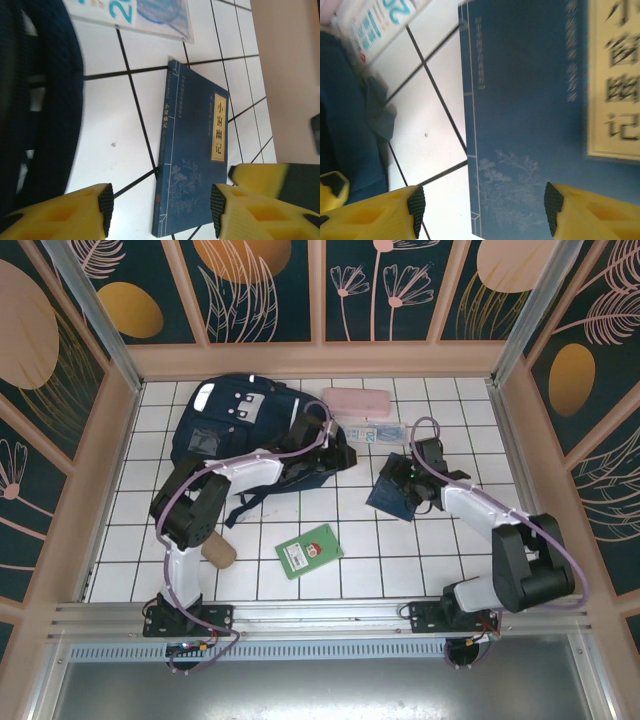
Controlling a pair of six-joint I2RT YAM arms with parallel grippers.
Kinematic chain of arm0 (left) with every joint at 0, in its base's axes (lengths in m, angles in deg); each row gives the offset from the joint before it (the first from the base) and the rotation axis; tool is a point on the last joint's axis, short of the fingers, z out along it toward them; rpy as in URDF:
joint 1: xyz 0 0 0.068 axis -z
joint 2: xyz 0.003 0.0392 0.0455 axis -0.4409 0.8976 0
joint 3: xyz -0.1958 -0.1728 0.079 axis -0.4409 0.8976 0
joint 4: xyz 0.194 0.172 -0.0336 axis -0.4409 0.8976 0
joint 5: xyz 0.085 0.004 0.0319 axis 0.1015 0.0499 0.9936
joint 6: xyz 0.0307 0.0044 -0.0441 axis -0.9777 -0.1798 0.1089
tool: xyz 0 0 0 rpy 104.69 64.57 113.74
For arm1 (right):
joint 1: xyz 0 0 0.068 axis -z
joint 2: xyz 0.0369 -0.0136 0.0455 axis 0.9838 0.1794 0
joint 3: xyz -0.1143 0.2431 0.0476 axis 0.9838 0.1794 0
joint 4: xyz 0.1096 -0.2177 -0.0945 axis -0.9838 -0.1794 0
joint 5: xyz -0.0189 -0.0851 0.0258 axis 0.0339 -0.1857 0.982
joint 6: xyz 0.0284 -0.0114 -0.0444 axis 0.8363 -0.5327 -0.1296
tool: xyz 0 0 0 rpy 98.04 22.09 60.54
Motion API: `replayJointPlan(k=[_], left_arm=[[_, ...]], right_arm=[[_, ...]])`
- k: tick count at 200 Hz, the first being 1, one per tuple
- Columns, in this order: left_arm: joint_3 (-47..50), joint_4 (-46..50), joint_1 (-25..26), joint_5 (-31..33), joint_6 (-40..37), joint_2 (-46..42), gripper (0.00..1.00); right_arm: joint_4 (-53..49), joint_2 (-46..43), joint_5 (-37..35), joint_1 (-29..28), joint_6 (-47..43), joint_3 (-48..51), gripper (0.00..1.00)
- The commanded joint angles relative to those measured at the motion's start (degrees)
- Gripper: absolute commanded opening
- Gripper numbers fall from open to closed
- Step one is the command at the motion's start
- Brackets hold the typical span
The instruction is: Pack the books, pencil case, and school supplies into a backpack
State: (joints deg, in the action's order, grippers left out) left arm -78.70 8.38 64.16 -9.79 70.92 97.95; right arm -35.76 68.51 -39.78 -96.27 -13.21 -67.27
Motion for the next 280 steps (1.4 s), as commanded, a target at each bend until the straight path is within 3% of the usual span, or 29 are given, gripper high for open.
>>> replayJointPlan(k=[1,33,58,134,210,238,280], left_arm=[[-4.3,-1.1,1.6,-1.8,-0.4,3.1,0.55],[-9.5,1.9,3.2,-1.3,-1.9,8.1,0.54],[-12.5,3.1,4.1,-1.4,-2.3,11.5,0.53],[-18.7,6.5,5.4,-1.9,-2.9,18.9,0.53],[-17.8,4.5,5.4,-6.8,-0.3,19.3,0.51],[-15.8,-2.1,5.4,-12.3,4.7,17.8,0.49],[-9.1,-22.8,5.0,-19.8,18.6,14.4,0.49]], right_arm=[[-4.3,-2.7,-4.5,3.1,-2.6,1.8,0.65],[0.2,-4.9,-0.1,10.1,-4.8,7.9,0.62],[2.7,-2.6,1.2,11.5,-7.5,8.5,0.62],[7.6,5.4,5.2,10.4,-9.4,6.4,0.48],[11.1,9.5,8.4,4.1,-8.4,2.3,0.39],[10.9,11.1,7.9,2.8,-7.9,0.4,0.39],[10.5,11.1,7.2,2.9,-7.8,0.7,0.38]])
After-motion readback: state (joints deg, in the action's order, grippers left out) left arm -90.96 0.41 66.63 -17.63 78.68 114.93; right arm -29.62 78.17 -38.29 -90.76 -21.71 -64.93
